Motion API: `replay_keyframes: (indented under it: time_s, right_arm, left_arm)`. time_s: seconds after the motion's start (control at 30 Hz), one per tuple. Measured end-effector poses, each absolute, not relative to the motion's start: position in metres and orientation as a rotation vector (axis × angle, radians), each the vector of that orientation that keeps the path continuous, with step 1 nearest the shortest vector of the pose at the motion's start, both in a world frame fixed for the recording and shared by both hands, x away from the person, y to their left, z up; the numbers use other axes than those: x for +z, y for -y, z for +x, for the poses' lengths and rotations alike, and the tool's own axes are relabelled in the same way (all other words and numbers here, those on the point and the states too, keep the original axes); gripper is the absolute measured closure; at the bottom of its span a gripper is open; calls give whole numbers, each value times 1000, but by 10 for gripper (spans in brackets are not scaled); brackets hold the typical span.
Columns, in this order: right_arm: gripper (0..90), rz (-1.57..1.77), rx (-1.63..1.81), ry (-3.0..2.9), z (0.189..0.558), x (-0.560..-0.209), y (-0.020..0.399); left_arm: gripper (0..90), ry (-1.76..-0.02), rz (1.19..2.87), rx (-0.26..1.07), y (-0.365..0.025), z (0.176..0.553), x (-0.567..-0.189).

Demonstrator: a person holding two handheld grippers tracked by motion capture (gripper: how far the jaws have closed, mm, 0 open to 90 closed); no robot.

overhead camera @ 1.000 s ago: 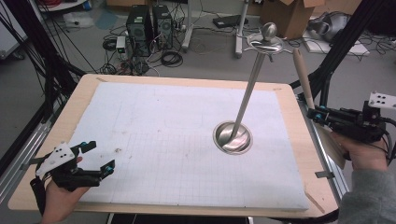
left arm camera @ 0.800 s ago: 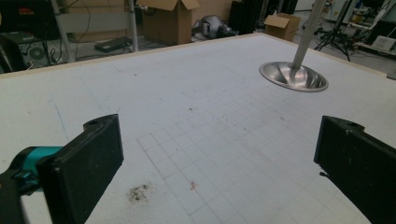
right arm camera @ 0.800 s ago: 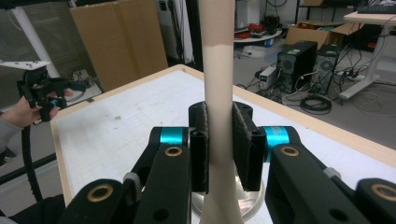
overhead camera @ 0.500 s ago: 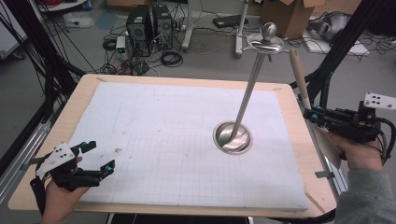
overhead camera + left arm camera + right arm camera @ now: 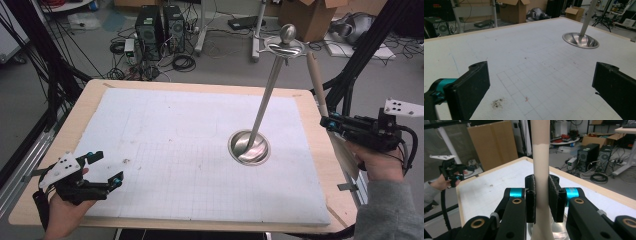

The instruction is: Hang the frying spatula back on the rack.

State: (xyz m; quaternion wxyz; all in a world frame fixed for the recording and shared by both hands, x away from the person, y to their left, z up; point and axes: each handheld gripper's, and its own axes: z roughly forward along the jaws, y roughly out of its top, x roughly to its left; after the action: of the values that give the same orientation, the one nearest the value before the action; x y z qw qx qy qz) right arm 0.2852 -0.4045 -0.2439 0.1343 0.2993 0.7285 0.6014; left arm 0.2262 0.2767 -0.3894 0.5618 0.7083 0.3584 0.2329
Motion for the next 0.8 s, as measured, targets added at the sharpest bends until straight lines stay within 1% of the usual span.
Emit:
replay_keyframes:
  time_s: [0.8]
  right_arm:
    - [781, 892, 1728, -2134, 297, -256, 387]
  left_arm:
    - [18, -843, 1675, 548, -276, 227, -390]
